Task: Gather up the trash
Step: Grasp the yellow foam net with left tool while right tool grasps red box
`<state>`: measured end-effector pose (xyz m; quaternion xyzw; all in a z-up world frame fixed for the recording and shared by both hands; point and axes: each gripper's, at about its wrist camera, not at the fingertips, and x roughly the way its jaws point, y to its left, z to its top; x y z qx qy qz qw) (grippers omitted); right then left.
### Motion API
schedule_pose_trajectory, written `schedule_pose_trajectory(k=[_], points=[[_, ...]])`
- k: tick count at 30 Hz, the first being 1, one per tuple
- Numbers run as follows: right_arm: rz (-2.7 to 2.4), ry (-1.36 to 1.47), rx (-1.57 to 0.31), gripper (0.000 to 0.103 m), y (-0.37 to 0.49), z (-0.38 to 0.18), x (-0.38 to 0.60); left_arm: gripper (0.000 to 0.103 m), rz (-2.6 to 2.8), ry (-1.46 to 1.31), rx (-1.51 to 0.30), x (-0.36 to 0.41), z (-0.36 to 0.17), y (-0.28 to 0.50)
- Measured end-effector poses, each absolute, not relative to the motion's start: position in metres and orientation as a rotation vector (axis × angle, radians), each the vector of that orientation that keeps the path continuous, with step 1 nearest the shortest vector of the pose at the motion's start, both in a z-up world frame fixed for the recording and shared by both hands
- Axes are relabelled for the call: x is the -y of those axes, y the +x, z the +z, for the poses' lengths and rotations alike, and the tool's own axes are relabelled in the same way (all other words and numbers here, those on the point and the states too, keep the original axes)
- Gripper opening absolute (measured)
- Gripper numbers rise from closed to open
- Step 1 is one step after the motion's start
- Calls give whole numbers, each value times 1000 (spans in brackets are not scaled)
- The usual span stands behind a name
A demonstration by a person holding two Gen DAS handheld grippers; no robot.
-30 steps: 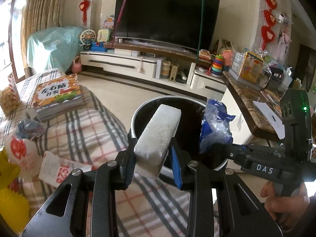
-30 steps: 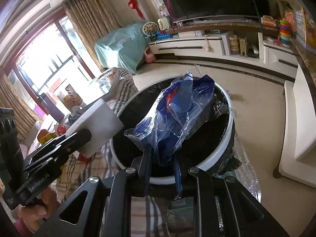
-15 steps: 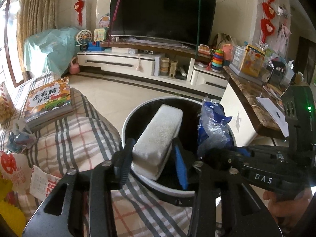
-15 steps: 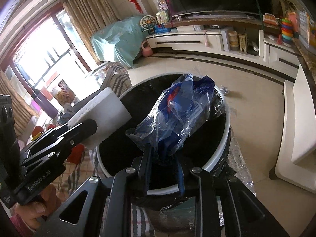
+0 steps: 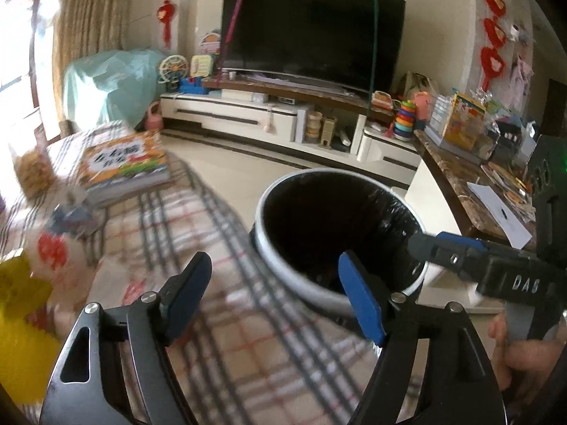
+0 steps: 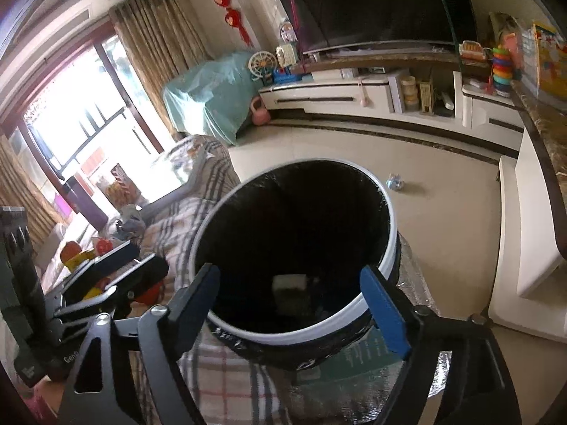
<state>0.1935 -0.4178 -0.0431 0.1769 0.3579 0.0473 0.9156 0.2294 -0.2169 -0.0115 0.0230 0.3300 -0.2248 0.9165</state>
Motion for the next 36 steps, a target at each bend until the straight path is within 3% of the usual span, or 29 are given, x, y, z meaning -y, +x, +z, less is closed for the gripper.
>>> schedule_pose_trajectory(k=[16, 36], points=[[218, 378, -728, 89, 172, -49, 346, 77, -306, -85, -706, 105, -23, 171], [385, 213, -790, 94, 178, -65, 253, 78, -155, -139, -745, 25, -46, 141]])
